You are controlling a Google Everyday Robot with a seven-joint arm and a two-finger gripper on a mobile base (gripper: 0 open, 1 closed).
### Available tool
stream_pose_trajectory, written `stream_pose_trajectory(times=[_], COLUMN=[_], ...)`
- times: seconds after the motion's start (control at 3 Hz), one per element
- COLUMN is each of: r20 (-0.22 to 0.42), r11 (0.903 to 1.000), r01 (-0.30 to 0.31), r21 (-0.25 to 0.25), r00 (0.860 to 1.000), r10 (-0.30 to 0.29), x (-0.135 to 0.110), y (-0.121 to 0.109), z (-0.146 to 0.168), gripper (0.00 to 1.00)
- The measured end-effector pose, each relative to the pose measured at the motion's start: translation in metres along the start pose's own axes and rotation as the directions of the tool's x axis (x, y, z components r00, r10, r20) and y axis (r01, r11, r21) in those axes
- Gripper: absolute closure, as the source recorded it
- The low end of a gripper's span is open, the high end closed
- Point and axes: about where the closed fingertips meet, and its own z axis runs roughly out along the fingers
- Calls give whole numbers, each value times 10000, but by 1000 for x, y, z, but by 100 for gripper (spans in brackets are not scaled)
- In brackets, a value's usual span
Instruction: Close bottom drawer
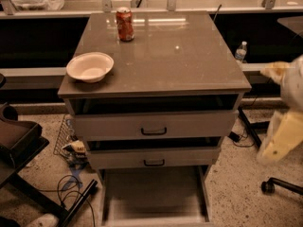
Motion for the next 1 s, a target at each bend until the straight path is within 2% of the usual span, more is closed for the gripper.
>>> stream_pose_trajectory(times=[0.33, 0.67, 1.0], r20=[1015, 1922, 2673], r11=[9998, 9981, 9980], r01=[147, 490, 587], r21=[-111, -374, -220], r00=[9947, 9805, 9623], r10=[-135, -409, -507], x=[17, 33, 44], y=[38, 85, 119], z=[49, 127, 206], gripper=[0, 0, 0])
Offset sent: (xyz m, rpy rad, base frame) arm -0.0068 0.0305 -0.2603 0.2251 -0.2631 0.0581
